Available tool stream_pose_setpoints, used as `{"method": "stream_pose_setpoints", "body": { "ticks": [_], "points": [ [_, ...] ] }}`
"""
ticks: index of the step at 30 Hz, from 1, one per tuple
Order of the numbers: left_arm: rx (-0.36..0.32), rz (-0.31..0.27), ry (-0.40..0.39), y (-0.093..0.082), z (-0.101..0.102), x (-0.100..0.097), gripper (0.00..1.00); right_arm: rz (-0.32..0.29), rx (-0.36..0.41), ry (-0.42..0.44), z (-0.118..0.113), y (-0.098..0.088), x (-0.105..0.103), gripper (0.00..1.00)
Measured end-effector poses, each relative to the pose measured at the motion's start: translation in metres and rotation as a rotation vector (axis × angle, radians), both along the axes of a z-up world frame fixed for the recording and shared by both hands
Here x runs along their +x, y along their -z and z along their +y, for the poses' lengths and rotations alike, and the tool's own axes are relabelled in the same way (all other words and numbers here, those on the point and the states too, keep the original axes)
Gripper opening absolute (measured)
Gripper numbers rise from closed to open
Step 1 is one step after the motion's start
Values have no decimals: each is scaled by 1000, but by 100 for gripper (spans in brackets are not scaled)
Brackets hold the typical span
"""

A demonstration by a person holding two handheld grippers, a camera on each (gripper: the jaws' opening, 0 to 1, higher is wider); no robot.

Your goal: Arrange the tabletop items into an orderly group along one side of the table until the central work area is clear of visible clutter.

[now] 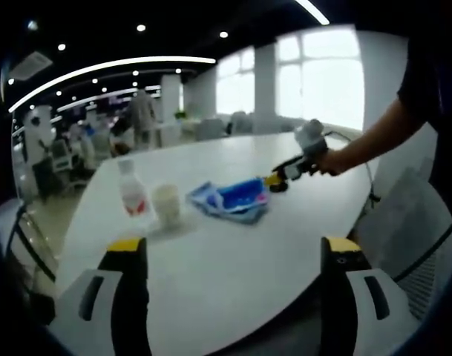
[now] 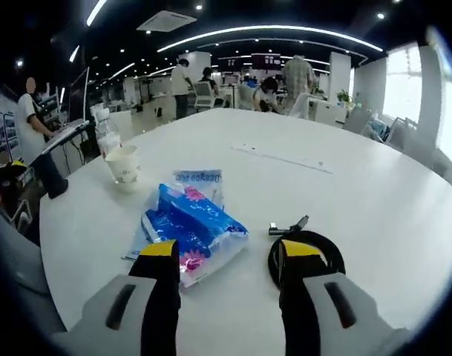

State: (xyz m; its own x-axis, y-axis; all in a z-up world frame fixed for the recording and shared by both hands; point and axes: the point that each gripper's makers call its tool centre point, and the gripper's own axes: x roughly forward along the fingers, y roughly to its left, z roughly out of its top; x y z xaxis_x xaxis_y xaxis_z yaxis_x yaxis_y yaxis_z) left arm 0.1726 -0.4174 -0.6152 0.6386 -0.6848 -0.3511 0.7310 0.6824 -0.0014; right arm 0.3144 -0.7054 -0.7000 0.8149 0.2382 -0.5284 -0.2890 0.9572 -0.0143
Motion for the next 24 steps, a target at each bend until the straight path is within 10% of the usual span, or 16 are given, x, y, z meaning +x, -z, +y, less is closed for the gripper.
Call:
{"method": "stream_pose_setpoints", "body": {
  "ticks": [24],
  "points": [
    [6,-5,-18,0,3,3,91,109,204,145,15,31,6,30]
  ]
}}
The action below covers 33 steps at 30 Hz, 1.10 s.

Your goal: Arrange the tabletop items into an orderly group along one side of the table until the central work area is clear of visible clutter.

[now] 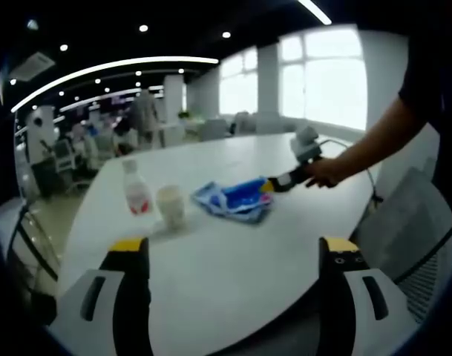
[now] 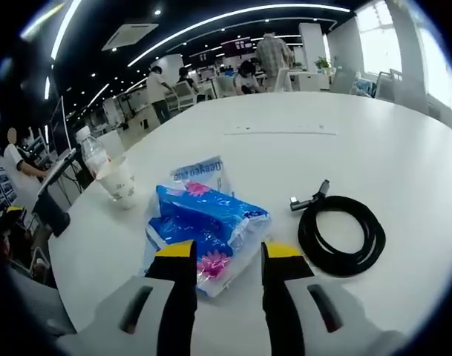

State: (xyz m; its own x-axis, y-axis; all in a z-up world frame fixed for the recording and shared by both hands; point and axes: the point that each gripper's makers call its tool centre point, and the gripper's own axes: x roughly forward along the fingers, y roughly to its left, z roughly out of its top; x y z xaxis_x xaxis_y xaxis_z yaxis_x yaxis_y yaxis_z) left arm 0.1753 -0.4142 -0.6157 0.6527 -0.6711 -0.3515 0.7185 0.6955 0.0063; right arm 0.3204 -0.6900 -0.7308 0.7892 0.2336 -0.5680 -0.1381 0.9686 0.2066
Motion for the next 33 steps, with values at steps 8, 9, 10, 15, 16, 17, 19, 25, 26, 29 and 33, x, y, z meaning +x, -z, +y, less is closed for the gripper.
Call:
{"method": "stream_pose_setpoints", "body": {
  "ticks": [8,9,10,15,16,17,19,25,26,29,33],
  "points": [
    [2,-2,0,0,0,0,91,21,75,58,-2,2,0,16],
    [2,-4,-2,0,0,0,91,24,80,60,-2,2,-1,13],
    [1,-4,-2,0,0,1,91,26,82,61,-3,3,-1,10],
    [0,-1,-1,0,0,0,90,31,91,65,-4,3,-1,7],
    [1,-1,-1,0,0,0,90,32,95,65,-3,3,-1,7],
    [3,-2,-1,0,0,0,90,34,98,66,-3,3,-2,6],
    [1,-1,-1,0,0,0,90,35,96,62,-3,3,-2,1],
    [3,-1,-1,0,0,0,90,39,104,54,-2,1,-3,0],
    [3,0,0,1,0,0,90,38,106,54,-2,0,-2,0],
    [3,-1,0,1,0,0,90,36,108,49,-2,-1,-2,0],
    [3,0,1,1,0,0,90,43,119,47,-2,-4,-3,0]
  ]
}}
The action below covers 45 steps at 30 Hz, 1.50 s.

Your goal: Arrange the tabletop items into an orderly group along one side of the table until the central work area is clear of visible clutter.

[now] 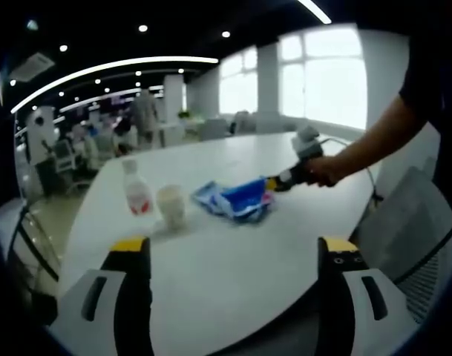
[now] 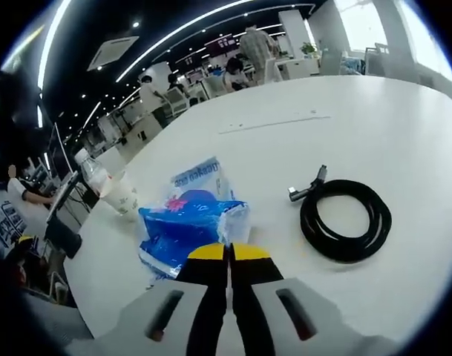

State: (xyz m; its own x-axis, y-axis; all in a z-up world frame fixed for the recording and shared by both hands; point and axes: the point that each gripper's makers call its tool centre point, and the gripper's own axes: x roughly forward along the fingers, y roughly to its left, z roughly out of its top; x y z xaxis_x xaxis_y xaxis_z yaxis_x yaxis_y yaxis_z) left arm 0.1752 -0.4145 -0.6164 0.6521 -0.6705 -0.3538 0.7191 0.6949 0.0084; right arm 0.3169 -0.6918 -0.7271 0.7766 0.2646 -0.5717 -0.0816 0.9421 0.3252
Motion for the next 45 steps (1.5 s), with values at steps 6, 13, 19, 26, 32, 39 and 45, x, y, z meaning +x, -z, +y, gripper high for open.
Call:
{"method": "stream_pose_setpoints", "body": {
  "ticks": [6,13,19,26,32,39,45],
  "points": [
    [1,2,3,0,0,0,89,-2,18,10,-3,-3,0,0],
    [2,4,10,1,-1,-1,89,-17,17,20,-11,-14,1,0],
    [3,7,16,1,-2,-2,89,-26,28,56,-27,-19,1,0],
    [4,10,22,1,-3,-3,89,-33,29,97,-45,-24,0,0],
    [0,5,24,0,-3,-3,90,-46,20,133,-63,-28,0,0],
    [-1,-6,21,0,-1,-2,93,-57,37,220,-86,-31,-2,0],
    [-3,-10,17,-1,-1,-1,95,-61,27,269,-102,-30,-6,0]
  ]
}}
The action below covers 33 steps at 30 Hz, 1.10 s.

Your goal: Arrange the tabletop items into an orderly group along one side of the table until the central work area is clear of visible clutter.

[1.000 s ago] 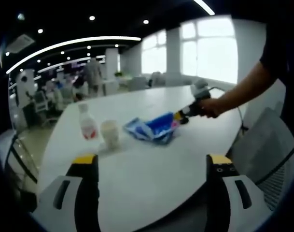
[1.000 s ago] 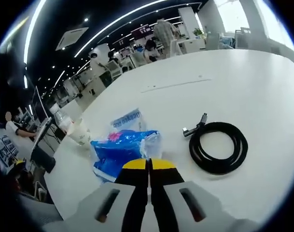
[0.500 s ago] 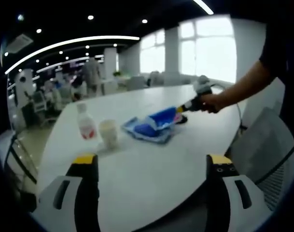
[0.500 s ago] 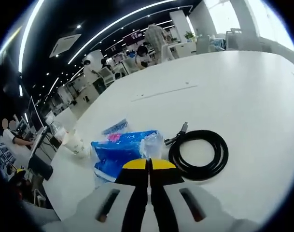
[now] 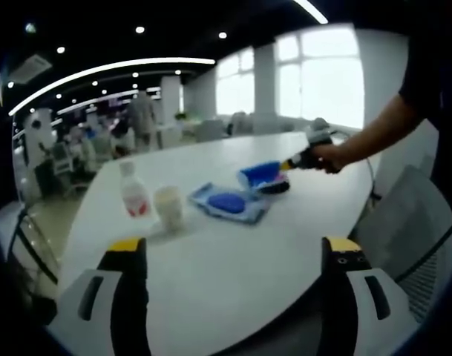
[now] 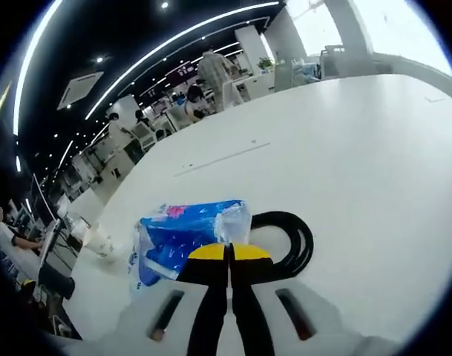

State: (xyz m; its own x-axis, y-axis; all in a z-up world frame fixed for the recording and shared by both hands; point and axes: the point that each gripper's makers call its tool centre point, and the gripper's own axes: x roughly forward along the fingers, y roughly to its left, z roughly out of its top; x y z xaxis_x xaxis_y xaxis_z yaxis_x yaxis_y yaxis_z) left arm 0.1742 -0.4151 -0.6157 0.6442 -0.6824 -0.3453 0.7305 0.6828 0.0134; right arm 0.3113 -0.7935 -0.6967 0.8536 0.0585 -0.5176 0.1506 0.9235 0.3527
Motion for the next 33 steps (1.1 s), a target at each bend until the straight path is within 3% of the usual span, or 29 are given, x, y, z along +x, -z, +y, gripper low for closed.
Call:
{"method": "stream_pose_setpoints", "body": {
  "ticks": [19,25,33],
  "points": [
    [-7,1,9,-3,-4,-2,95,5,-23,168,-45,7,-12,0],
    [-5,2,7,-2,-4,-1,94,-4,-60,239,-62,4,-15,0],
    [-2,4,8,-1,-3,-1,92,14,-84,263,-65,8,-18,0]
  ]
}}
